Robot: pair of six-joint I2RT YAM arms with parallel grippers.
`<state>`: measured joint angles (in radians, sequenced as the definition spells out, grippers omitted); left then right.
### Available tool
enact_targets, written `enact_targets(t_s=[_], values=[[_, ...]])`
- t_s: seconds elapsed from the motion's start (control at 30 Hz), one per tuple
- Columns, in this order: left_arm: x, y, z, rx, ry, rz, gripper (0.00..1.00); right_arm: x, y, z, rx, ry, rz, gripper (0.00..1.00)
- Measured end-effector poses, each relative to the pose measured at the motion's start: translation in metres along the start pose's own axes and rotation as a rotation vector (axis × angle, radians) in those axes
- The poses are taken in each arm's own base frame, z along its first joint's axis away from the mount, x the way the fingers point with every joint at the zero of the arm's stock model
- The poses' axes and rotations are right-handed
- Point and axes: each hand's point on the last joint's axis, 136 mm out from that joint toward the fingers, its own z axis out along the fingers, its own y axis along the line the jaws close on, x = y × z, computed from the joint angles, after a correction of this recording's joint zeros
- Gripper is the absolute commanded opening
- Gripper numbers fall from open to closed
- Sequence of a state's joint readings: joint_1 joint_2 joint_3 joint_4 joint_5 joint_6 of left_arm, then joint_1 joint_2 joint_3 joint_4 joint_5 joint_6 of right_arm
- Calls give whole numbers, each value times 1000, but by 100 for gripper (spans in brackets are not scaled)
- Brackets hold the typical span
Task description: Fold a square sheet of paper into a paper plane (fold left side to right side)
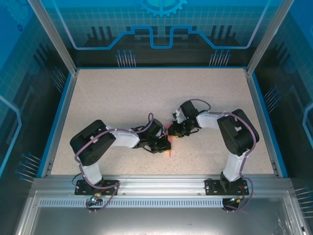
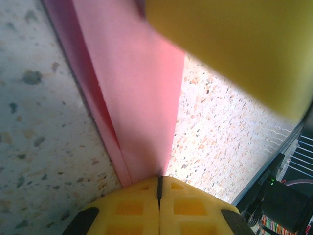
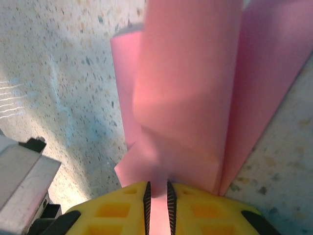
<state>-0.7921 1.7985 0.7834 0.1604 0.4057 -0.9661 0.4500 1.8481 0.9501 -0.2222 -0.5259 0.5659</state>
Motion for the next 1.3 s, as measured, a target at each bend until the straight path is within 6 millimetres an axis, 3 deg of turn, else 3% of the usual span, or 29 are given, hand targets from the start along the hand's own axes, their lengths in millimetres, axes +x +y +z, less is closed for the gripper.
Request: enact_targets(t_s=[0.13, 0.5, 0.77, 0.93, 1.13, 1.3], values=[[0, 0, 0, 0, -2, 1, 5, -8, -2, -1, -7, 2, 8, 20], [0, 0, 0, -1, -2, 1, 5, -57, -12, -9, 23, -81, -26, 21], [-1, 0, 0, -1, -4, 1, 5, -71, -15, -10, 25, -70, -22, 21], [0, 0, 0, -5, -9, 4, 5, -93, -20, -16, 28, -104, -25, 21], [0, 0, -1, -10, -13, 5, 5, -115, -26, -37, 38, -173, -27, 22], [2, 1, -3, -23, -11, 3, 6, -106, 2, -76, 16, -247, -84, 22]])
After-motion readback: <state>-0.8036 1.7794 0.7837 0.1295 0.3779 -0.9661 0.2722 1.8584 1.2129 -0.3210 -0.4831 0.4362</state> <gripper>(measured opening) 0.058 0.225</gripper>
